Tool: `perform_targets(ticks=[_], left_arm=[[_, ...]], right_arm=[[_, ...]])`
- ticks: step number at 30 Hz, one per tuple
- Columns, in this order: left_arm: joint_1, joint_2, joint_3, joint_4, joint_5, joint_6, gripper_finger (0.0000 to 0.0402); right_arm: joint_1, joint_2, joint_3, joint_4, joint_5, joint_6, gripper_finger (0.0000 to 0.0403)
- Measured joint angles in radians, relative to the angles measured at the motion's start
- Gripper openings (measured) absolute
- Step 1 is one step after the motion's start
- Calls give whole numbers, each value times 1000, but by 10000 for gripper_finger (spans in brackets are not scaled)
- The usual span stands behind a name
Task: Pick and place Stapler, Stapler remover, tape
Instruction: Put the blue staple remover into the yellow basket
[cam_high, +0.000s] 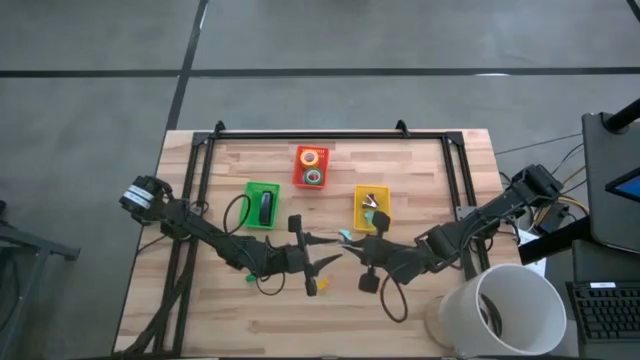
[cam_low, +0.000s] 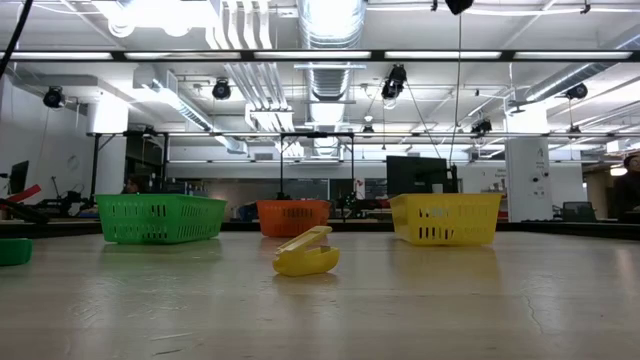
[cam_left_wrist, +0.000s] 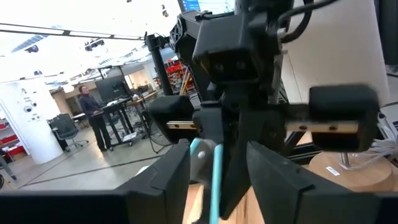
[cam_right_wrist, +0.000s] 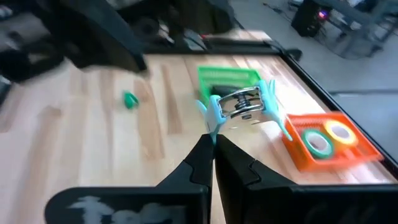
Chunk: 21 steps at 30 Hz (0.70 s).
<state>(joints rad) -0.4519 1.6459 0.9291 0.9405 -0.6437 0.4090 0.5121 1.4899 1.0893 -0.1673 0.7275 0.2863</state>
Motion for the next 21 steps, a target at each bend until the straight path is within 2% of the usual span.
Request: perform_targets(ticks=[4, 12, 21], left_arm=[[0, 0, 0, 0, -1, 1, 170], [1, 0, 0, 1, -6, 0, 168], [1, 0, 0, 1, -9, 0, 167]], right_arm=[[-1, 0, 0, -115, 40, 67, 8], [-55, 0, -24, -385, 111, 287, 8], [-162, 0, -148, -405, 93, 422, 8]])
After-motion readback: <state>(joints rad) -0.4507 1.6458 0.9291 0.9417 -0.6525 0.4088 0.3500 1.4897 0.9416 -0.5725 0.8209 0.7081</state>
